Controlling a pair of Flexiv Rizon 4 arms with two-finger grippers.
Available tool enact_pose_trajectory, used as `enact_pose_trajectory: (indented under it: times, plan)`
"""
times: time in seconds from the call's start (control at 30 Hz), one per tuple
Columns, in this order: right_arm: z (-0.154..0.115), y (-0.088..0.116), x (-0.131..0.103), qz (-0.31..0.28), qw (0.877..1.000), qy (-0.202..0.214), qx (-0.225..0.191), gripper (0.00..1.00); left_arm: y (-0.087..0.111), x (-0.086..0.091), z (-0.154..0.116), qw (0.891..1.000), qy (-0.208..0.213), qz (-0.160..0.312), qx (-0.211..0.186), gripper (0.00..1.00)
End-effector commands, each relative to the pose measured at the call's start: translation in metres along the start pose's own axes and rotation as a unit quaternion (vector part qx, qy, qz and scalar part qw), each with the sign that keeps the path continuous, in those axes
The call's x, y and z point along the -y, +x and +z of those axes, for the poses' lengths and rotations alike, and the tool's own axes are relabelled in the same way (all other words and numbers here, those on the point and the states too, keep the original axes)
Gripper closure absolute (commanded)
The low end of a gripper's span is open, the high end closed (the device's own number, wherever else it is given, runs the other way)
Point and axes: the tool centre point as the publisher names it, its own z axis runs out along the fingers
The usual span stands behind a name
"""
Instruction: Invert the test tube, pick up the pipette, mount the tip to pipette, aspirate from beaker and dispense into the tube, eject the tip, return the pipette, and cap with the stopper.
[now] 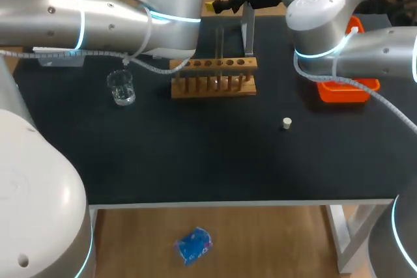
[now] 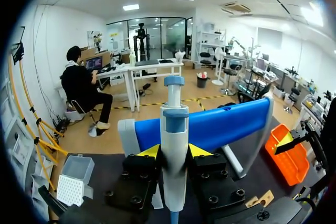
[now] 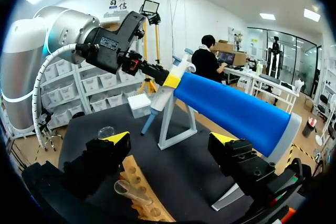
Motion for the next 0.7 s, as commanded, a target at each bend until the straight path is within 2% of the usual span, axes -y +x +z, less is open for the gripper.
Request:
enact_pose_trajectory:
  times: [0.03,0.7]
  plan:
    - [-0.0005,-0.0005,-0.0005,0.0,1.0,0.001,-0.001,0.0,0.0007,0.0024,0.0047,1.0,-0.007,0.0,0.002,1.0]
    - [-0.0005,-0.0005,-0.0005,0.0,1.0,0.001,-0.001,0.0,-0.0005,-0.0025,0.0116,1.0,-0.015,-0.006,0.006,1.0]
